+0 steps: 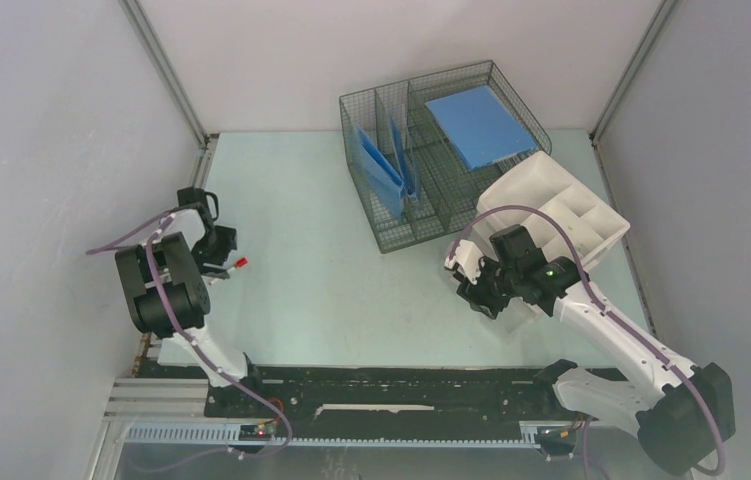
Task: Organize the desk
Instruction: Pick up the stationery from the center of the board.
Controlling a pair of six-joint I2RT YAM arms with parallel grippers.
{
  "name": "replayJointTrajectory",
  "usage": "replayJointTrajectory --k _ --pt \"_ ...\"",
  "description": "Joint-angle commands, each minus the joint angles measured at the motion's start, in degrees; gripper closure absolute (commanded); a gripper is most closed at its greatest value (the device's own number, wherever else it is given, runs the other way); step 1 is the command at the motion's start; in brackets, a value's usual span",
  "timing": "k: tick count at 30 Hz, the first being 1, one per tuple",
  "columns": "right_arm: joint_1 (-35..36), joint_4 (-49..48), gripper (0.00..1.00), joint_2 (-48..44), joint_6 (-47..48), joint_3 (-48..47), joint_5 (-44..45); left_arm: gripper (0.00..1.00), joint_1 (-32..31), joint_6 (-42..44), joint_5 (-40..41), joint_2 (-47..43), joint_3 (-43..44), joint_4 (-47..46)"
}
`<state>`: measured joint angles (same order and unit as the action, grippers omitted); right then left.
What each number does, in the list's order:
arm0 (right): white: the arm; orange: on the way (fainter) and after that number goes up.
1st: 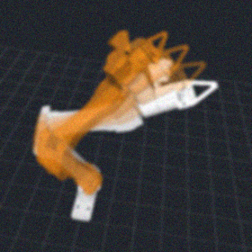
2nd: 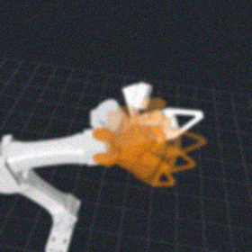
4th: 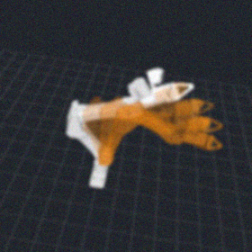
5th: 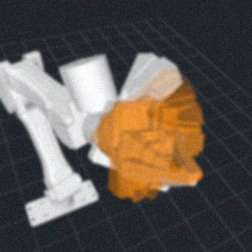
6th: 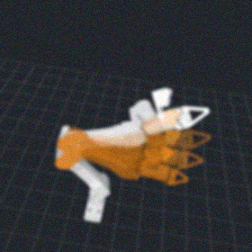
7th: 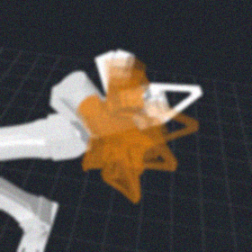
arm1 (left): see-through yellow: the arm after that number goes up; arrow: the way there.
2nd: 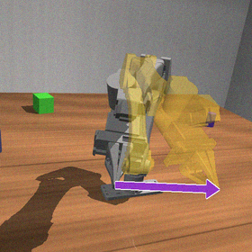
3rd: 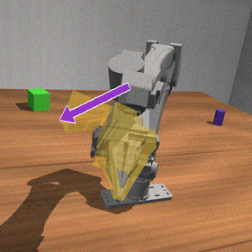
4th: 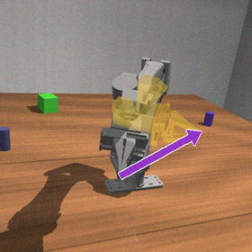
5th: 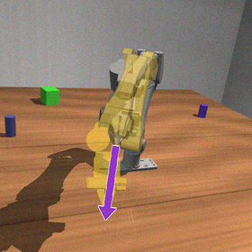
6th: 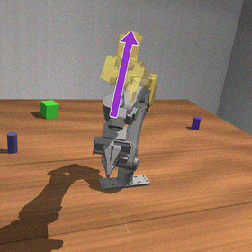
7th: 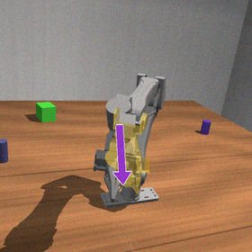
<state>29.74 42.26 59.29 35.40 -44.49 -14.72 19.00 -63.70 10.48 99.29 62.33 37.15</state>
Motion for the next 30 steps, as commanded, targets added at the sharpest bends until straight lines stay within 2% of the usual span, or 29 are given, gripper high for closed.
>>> replayJointTrajectory --k 1,5,12,23,30 --pt "0.66 -0.06 0.4 -1.06 0.7 -1.21 -0.44 0.23 1.12 -1.46 -0.92 2.21 2.85 2.0" --pt "0.67 -0.11 0.4 -1.06 0.76 -1.21 -0.39 0.28 1.58 -1.2 -1.87 3.91 4.1 2.54" --pt "0.67 -0.12 0.4 -1.43 0.81 -1.21 -0.31 0.49 1.78 0.96 -4.31 8.25 7.92 5.52" --pt "0.67 -0.22 0.4 -1.82 0.81 -1.21 -0.57 0.99 1.74 2.69 -4.77 7.49 8.16 6.02" --pt "0.67 -0.3 0.4 -2.03 0.75 -1.26 -0.9 1.0 1.67 5.44 -6.37 2.41 5.14 3.28"
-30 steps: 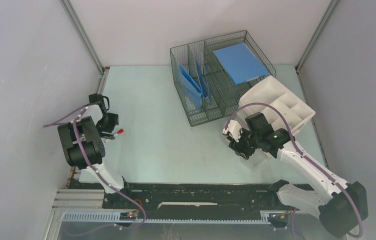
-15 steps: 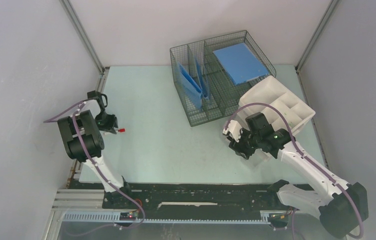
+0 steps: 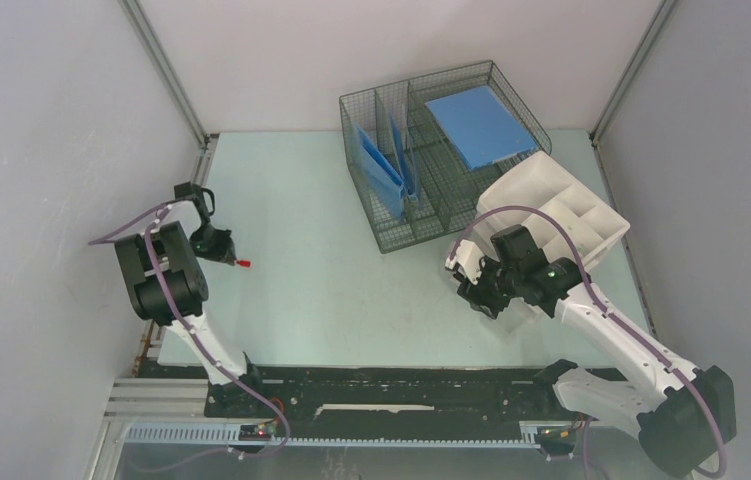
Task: Organize the desk
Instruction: Pick up the stationery from the center of the board.
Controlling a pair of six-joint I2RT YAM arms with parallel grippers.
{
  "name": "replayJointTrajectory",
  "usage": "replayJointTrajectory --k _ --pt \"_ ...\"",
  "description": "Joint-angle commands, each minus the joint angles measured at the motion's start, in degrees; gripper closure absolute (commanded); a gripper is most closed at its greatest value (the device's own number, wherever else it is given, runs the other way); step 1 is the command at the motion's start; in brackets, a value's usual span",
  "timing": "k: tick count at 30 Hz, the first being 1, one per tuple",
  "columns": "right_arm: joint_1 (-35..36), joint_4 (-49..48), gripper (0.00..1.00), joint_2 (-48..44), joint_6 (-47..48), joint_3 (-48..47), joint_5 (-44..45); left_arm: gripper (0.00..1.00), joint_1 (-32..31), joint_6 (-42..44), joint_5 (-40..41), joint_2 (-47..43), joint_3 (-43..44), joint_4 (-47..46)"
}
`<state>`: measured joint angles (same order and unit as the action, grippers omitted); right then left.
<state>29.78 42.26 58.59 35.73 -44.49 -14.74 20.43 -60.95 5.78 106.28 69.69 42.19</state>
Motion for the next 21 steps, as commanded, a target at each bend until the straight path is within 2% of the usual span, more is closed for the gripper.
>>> replayJointTrajectory --k 1,9,14,21 --pt "0.65 -0.33 0.4 -1.43 0.4 -1.26 -1.09 1.0 0.26 3.31 -3.41 -6.23 -3.25 -2.95" --pt "0.56 -0.3 0.4 -2.95 0.18 -1.22 -3.97 1.0 -2.81 7.74 -10.59 -18.17 -13.31 -9.1" --pt "-0.17 -0.21 0.39 -5.07 0.23 -1.44 -7.92 1.0 -8.87 10.19 -13.97 -28.22 -21.38 -14.19" --pt "-5.86 1.96 0.39 -10.55 0.33 -3.15 -21.03 1.0 -19.69 10.81 -17.09 -45.88 -34.65 -25.96"
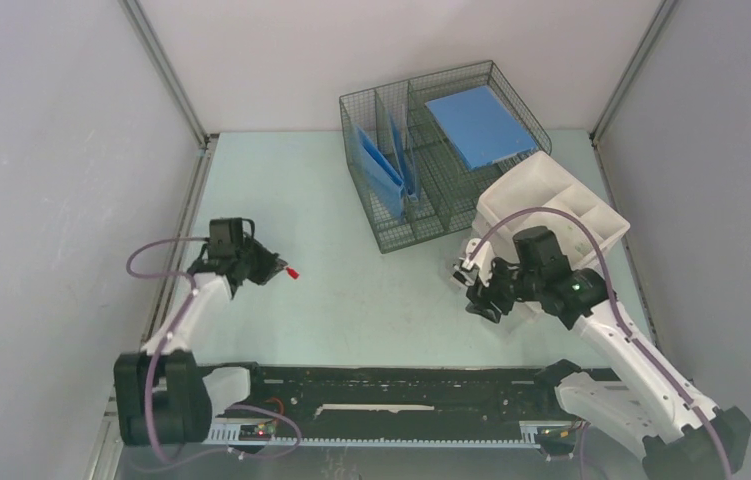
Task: Organize the desk
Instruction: Pick up the stationery from the center of the board.
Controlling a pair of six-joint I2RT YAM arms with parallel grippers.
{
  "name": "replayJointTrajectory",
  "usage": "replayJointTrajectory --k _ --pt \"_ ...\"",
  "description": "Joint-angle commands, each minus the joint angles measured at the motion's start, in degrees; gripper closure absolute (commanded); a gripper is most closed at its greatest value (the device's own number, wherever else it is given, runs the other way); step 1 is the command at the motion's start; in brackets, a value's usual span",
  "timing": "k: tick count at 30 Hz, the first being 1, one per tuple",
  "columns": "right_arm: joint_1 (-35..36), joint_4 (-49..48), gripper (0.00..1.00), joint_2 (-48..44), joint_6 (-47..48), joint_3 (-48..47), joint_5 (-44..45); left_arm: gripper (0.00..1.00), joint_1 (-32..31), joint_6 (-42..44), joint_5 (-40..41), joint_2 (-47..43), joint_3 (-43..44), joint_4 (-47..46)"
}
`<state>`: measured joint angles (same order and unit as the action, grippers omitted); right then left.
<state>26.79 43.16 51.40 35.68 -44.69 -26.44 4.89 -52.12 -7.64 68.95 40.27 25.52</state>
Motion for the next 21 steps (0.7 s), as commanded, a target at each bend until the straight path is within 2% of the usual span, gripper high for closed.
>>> replayJointTrajectory --k 1,6,11,16,21 --pt "-3.88 1.1 0.38 -4.19 0.54 -2.97 -10.98 1.0 -6.46 1.84 -3.83 -11.53 -6.94 -11.22" --pt "-8.07 0.56 0.37 -7.89 0.7 -3.04 -18.53 1.0 -16.7 0.74 -3.94 -26.23 -15.52 -23.14" --pt "-9.63 2.18 0.35 -8.75 0.88 -5.46 -22.45 1.0 -27.33 2.43 -2.09 -35.27 -20.38 -32.71" --pt "-9.6 5.61 0.33 -9.64 -0.29 -9.34 -26.17 1.0 -38.21 4.75 0.39 -38.72 -26.18 -46.35" --pt "-9.69 4.46 0.29 -11.71 -4.92 -10.07 -31.64 1.0 -50.73 10.34 6.83 -36.51 -26.57 -53.99"
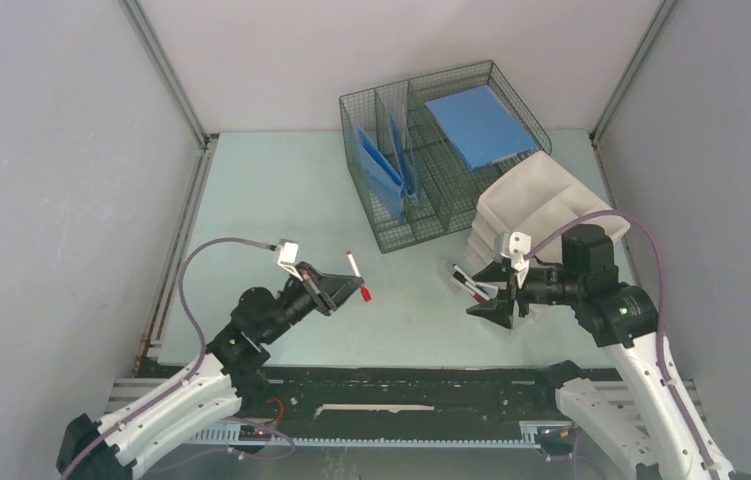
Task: Organize the desk
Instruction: Pick up the stationery from the center of the board, then place the stationery in the drawer.
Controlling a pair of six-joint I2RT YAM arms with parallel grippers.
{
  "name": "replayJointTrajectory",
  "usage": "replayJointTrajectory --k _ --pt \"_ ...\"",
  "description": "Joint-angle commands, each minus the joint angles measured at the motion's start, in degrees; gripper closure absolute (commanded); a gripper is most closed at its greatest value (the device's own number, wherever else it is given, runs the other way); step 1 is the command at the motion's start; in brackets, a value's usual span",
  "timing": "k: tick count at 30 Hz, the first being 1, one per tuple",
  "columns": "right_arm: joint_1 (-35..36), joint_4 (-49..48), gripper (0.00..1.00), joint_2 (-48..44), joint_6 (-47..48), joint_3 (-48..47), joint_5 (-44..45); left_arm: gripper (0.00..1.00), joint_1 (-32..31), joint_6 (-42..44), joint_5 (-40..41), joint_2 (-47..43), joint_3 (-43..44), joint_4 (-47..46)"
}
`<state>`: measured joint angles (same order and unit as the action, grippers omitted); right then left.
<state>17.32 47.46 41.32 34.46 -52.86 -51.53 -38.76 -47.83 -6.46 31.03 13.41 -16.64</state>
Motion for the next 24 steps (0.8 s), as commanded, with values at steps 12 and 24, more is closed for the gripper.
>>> replayJointTrajectory --k 12,24 --pt "-8.69 -8.47 0.25 -1.43 -14.05 2.95 -22.68 1.0 -32.51 26.06 22.61 17.8 12.37 -14.25" --pt "-10.44 -12.73 0.19 -2.56 -16.2 8.2 -28.38 1.0 -38.92 35.9 27.3 34.11 21.52 -22.19"
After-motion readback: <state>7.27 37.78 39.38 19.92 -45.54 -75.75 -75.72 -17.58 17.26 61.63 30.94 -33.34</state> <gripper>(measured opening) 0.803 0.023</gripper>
